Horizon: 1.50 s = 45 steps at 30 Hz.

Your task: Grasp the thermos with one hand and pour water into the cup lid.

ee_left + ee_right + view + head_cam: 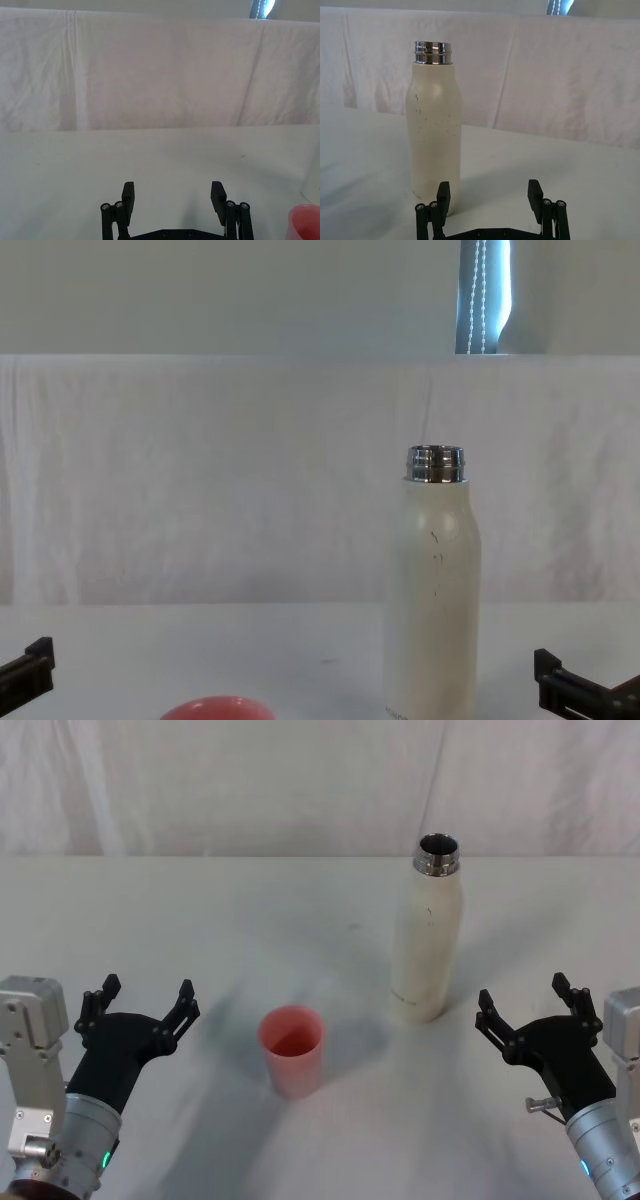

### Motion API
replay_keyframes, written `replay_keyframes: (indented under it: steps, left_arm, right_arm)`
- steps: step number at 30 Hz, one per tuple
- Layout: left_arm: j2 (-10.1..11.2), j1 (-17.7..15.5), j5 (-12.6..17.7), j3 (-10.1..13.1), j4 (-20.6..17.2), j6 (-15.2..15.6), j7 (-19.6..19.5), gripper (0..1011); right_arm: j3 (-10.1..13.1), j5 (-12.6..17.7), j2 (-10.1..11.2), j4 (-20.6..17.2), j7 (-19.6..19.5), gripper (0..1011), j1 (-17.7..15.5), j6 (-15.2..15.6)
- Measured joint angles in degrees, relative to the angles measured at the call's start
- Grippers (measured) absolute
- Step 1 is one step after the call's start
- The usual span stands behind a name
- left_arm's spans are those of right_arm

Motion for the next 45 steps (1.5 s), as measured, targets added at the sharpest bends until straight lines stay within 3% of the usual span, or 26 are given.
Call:
replay_keyframes:
  steps: [13,24,32,45]
  left_arm:
    - [0.0,0.0,0.0,0.0,0.0,0.0,0.0,1001]
    - [0.0,0.0,0.0,0.0,0.0,0.0,0.0,1001]
    - [0.0,0.0,0.0,0.0,0.0,0.0,0.0,1001]
    - [0.0,0.0,0.0,0.0,0.0,0.0,0.0,1001]
  right_arm:
    - [0.3,-0.13,-0.28,0.0,0.16,1001,-0.07,0.01]
    - [1.38,0.78,-1.88,0.51,4.1,1001,0.35,0.02]
    - [1.4,1.78,-3.38,2.72,8.1,1001,2.36,-0.16]
    - [1.38,3.06,-4.77,6.97,10.85,1001,6.0,-0.79]
